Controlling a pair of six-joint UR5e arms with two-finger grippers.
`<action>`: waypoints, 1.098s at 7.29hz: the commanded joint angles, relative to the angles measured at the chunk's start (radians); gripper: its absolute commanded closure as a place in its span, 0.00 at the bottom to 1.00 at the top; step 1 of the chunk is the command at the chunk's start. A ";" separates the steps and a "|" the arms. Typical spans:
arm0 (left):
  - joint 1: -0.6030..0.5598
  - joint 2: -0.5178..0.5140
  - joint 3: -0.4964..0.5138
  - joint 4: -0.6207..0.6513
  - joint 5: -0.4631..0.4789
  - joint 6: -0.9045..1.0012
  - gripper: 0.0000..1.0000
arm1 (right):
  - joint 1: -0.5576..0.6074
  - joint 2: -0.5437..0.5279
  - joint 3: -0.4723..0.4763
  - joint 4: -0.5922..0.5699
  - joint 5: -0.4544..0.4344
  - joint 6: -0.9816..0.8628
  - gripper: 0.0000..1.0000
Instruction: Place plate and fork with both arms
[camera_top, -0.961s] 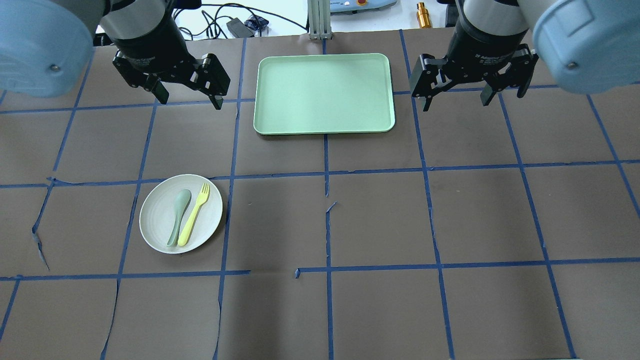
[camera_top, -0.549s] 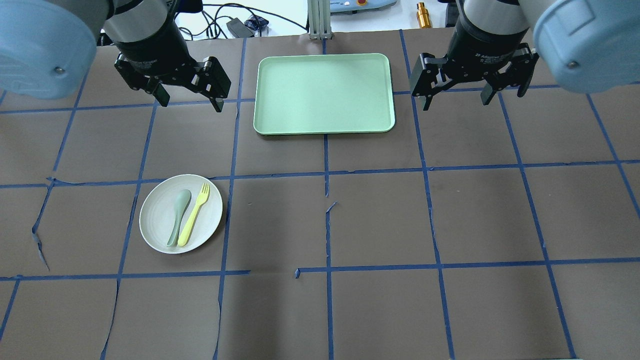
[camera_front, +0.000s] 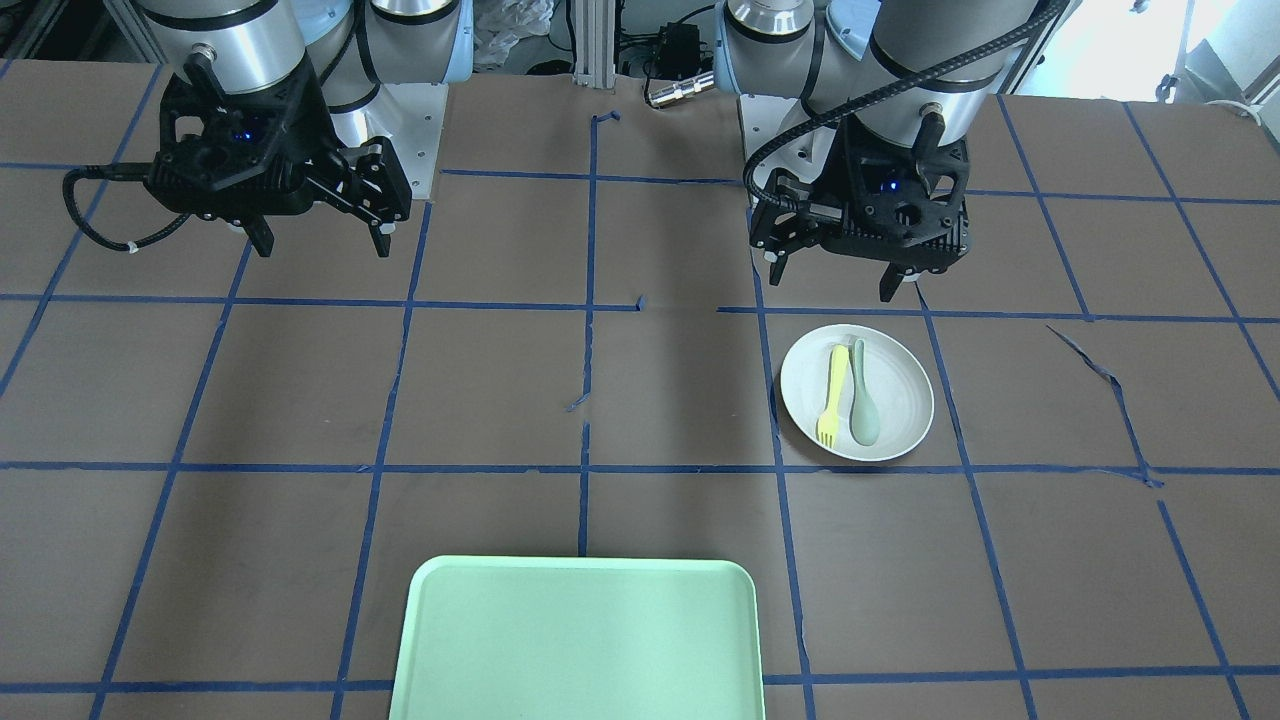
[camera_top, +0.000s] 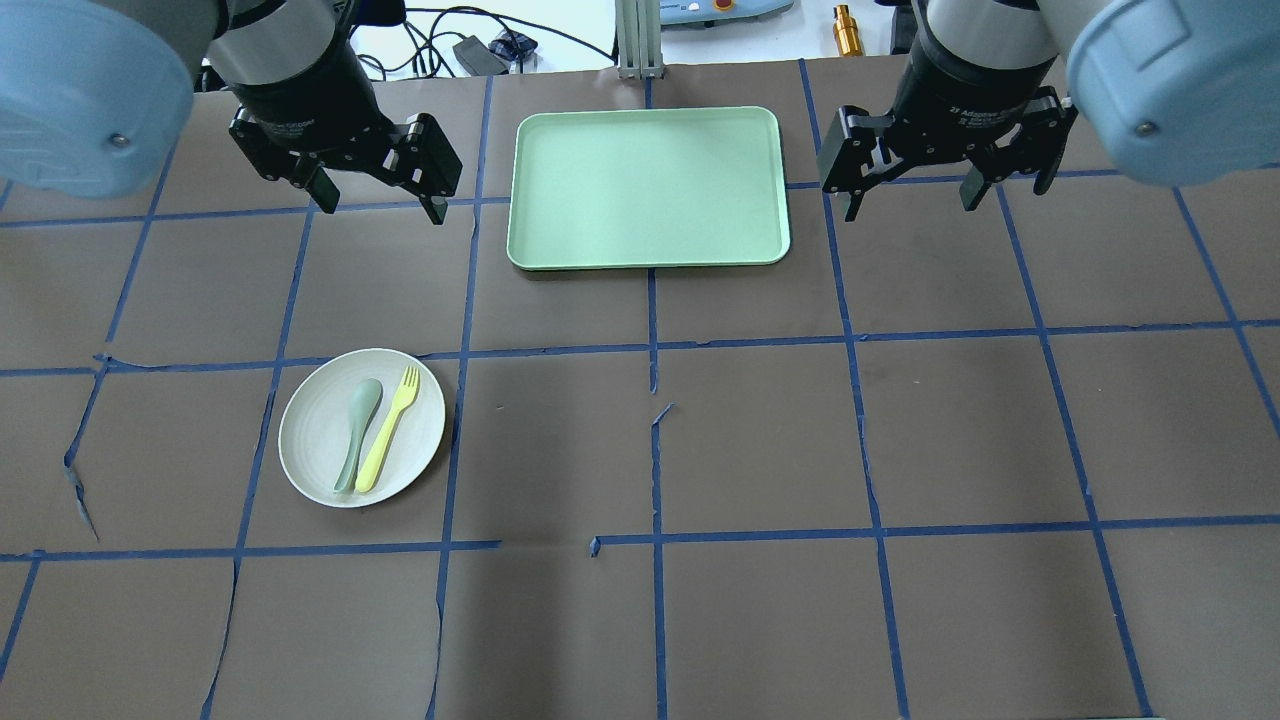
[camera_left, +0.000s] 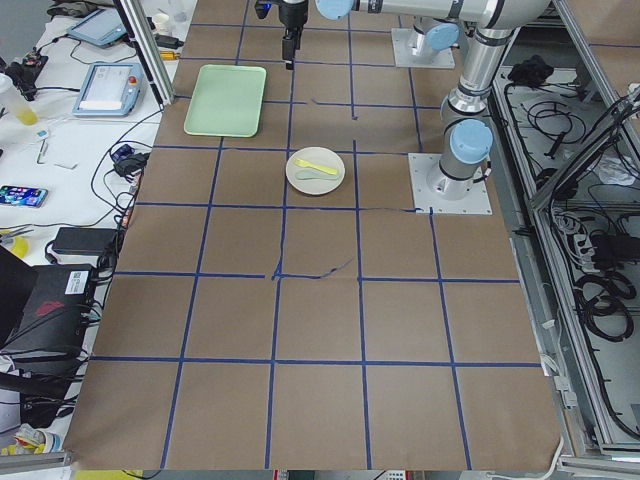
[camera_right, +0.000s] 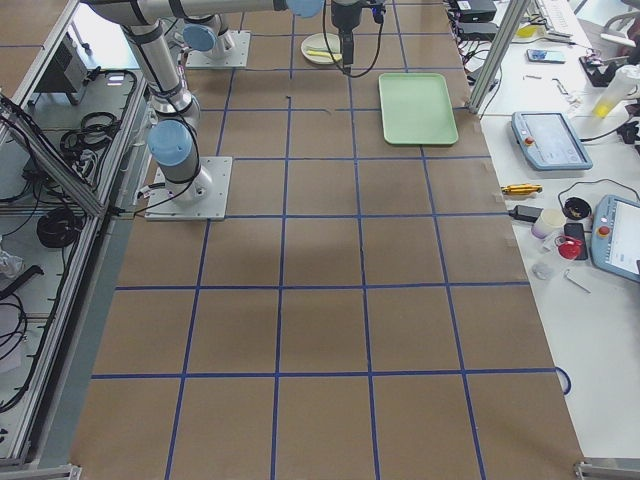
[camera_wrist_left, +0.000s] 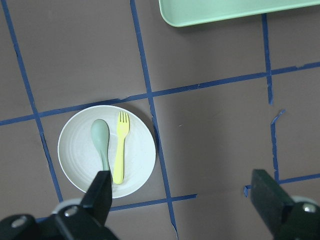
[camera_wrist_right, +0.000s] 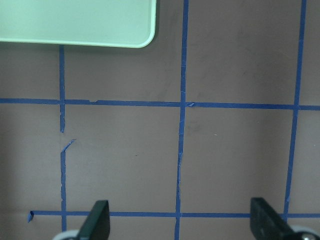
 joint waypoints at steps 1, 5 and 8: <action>0.000 0.001 0.000 0.000 0.001 0.000 0.00 | 0.000 0.000 0.001 0.000 0.002 0.001 0.00; 0.000 0.003 -0.001 0.000 0.001 -0.002 0.00 | 0.000 0.000 -0.002 0.000 0.000 0.000 0.00; 0.018 -0.002 -0.060 0.000 0.002 0.020 0.00 | 0.000 0.000 -0.002 0.000 -0.001 0.000 0.00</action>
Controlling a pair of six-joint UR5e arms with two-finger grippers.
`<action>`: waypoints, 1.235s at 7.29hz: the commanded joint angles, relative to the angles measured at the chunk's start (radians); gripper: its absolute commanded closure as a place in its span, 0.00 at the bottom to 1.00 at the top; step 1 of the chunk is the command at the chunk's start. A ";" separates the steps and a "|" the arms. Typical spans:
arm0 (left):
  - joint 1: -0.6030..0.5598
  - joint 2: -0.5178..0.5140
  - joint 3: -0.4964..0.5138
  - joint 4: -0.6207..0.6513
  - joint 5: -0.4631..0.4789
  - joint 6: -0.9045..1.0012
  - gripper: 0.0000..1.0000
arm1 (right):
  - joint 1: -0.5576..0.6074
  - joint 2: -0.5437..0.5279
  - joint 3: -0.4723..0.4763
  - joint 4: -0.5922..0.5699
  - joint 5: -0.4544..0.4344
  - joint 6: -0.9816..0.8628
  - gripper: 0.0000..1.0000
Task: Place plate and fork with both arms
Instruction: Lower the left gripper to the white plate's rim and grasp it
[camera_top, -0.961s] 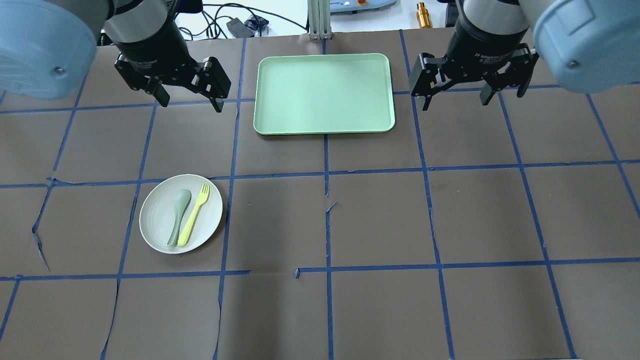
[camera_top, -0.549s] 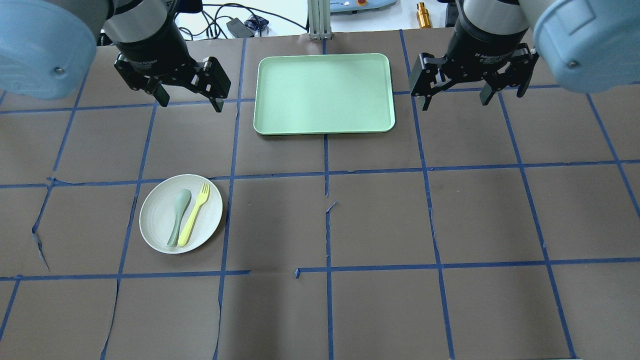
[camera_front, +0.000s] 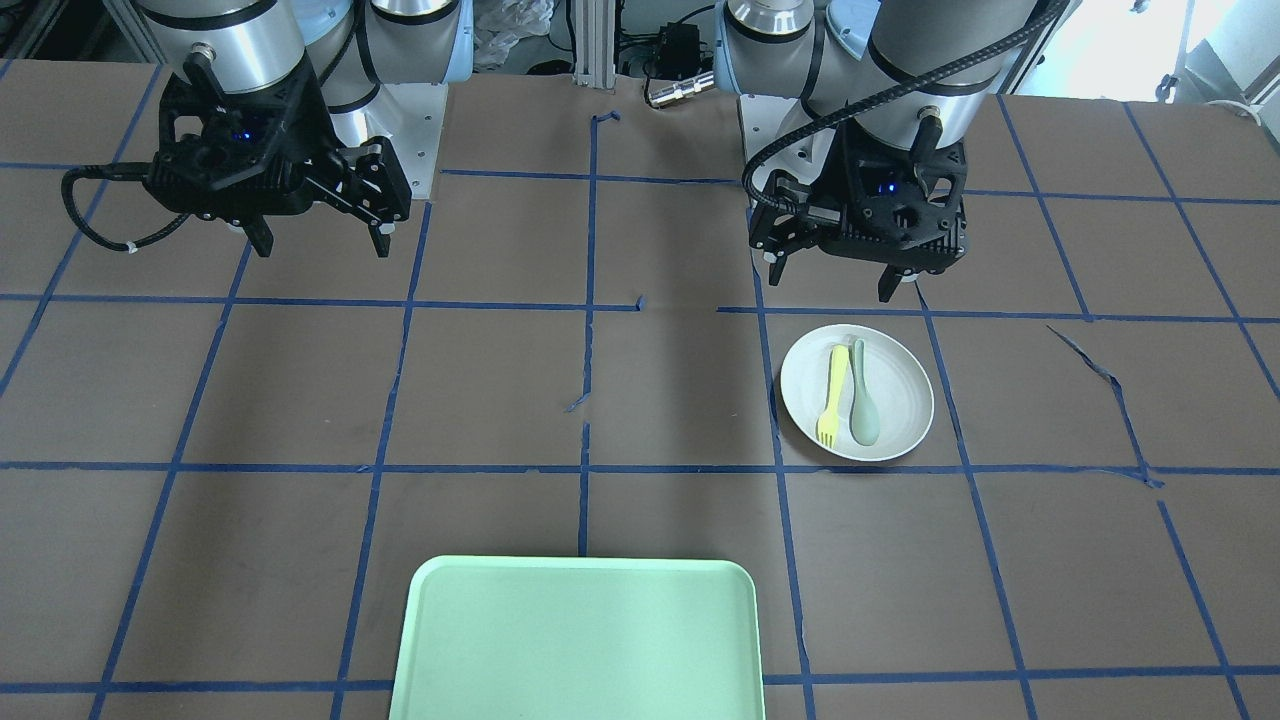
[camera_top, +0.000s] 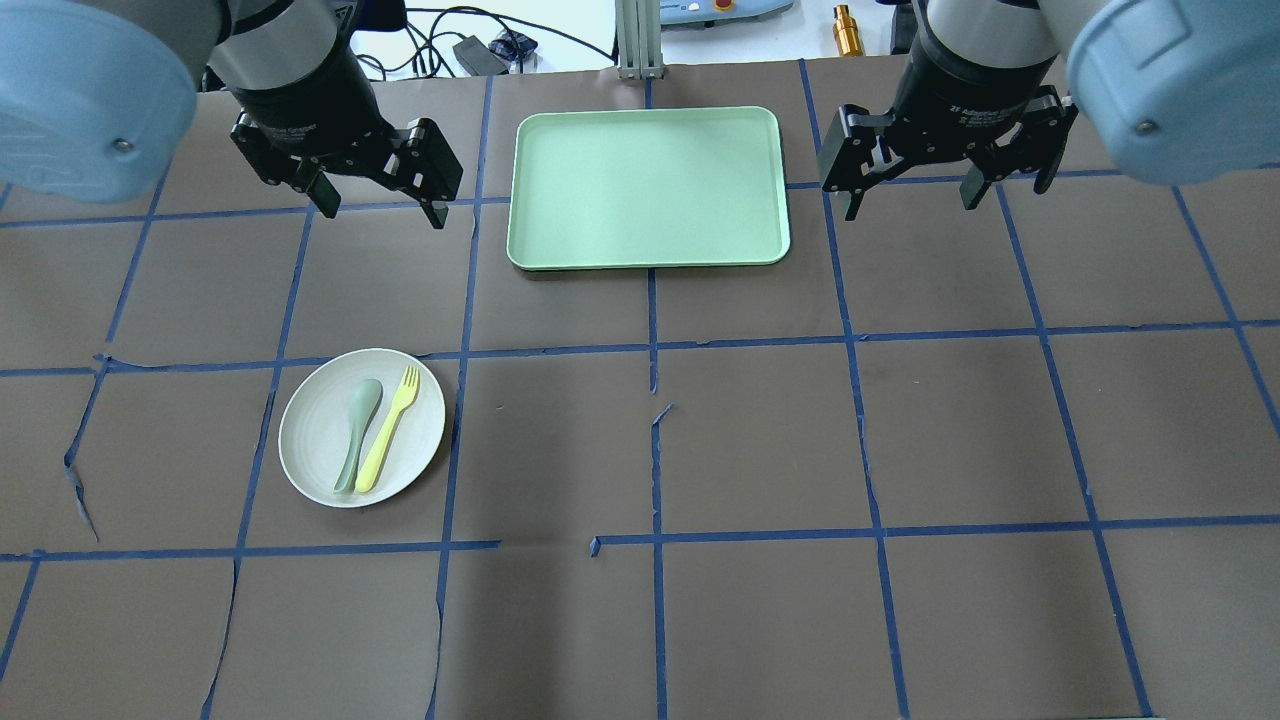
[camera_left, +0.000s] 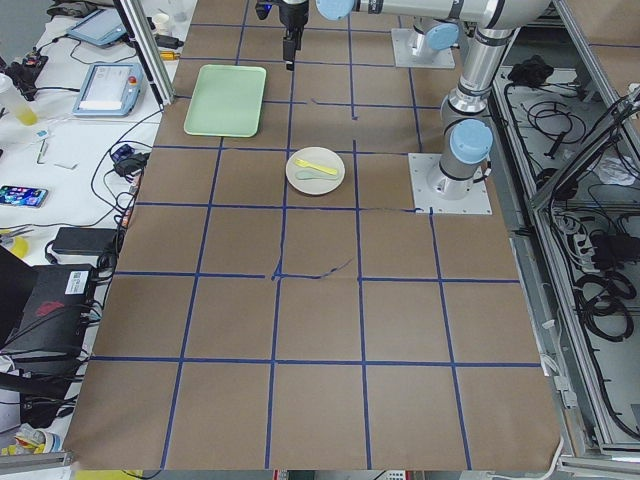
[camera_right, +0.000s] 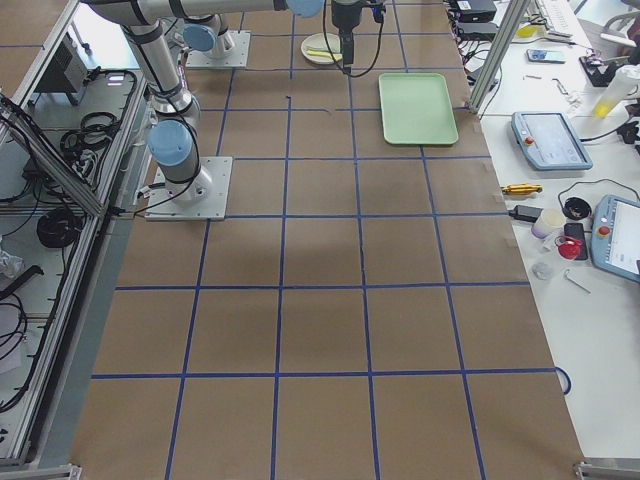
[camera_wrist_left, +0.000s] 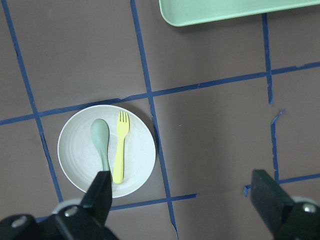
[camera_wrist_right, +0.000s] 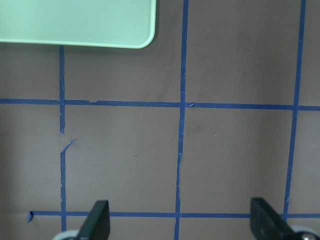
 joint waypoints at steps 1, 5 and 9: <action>0.084 -0.003 -0.120 0.024 -0.005 0.025 0.00 | 0.000 -0.001 0.002 -0.002 0.000 0.000 0.00; 0.375 -0.034 -0.445 0.369 -0.010 0.294 0.00 | 0.000 -0.001 0.008 0.000 0.003 0.000 0.00; 0.535 -0.115 -0.672 0.685 -0.017 0.416 0.06 | 0.000 0.001 0.009 0.002 0.003 0.000 0.00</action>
